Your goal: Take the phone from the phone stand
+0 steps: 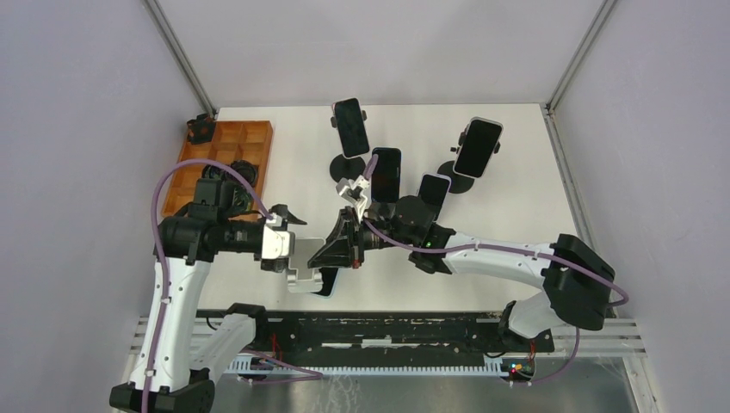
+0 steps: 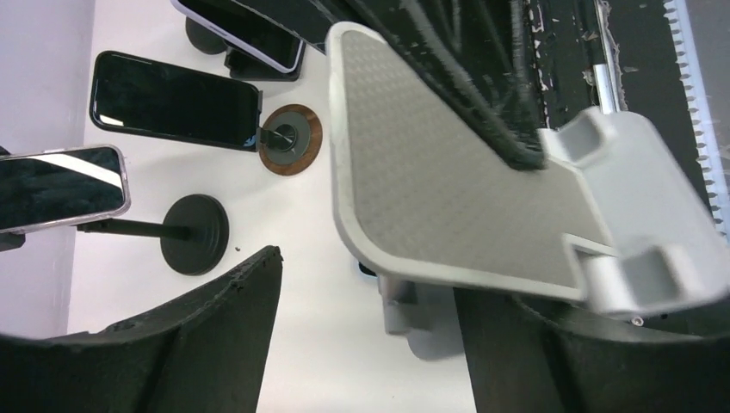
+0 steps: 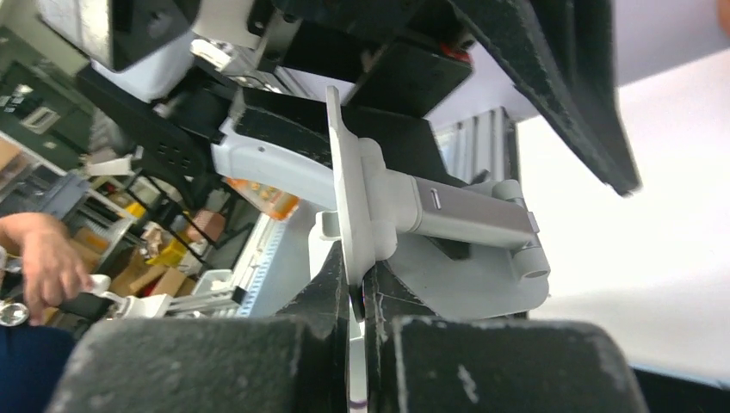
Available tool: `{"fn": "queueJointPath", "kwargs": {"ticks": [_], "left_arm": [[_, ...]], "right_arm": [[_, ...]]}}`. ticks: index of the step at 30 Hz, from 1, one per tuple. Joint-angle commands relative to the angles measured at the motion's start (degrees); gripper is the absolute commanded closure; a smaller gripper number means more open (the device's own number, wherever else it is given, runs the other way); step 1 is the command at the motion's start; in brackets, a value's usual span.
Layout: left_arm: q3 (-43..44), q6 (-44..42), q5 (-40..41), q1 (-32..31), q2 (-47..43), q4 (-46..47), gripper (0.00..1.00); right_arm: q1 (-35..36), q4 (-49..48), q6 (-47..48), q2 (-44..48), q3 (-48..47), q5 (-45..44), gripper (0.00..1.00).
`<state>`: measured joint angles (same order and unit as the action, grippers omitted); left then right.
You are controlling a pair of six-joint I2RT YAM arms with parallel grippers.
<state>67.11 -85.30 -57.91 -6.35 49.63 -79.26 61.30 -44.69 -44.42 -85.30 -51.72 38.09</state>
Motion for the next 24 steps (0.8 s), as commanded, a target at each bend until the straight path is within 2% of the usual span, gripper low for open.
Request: {"fn": "queueJointPath", "kwargs": {"ticks": [1, 4, 7, 11, 15, 19, 24], "left_arm": [[1.86, -3.93, 1.06, -0.18, 0.02, -4.63, 0.2], [2.01, -3.75, 2.75, -0.24, -0.57, -4.67, 0.18], [2.4, -2.83, 3.79, -0.23, -0.8, -4.67, 0.17], [2.71, 0.06, 3.18, -0.21, 0.65, -4.67, 0.17], [3.81, 7.15, -0.52, -0.24, 4.53, -4.67, 0.18], [4.13, 11.7, -3.33, -0.24, 8.43, -4.67, 0.25], [3.21, 13.5, -4.58, -0.2, 11.07, -4.67, 0.37]], "right_arm": [[-2.43, 10.99, 14.37, 6.3, 0.16, -4.71, 1.0], [-4.0, 19.23, 23.88, 9.49, 1.19, -7.11, 1.0], [-5.01, 21.84, 29.19, 11.45, 2.31, -8.47, 1.0], [-5.05, 21.67, 31.68, 11.1, 2.29, -8.66, 1.0], [-4.87, 17.88, 31.44, 9.61, 2.51, -8.94, 1.0], [-3.94, 14.42, 31.42, 8.2, 1.96, -9.14, 1.0], [-2.57, 13.49, 32.68, 6.02, 0.32, -10.64, 1.0]]}}
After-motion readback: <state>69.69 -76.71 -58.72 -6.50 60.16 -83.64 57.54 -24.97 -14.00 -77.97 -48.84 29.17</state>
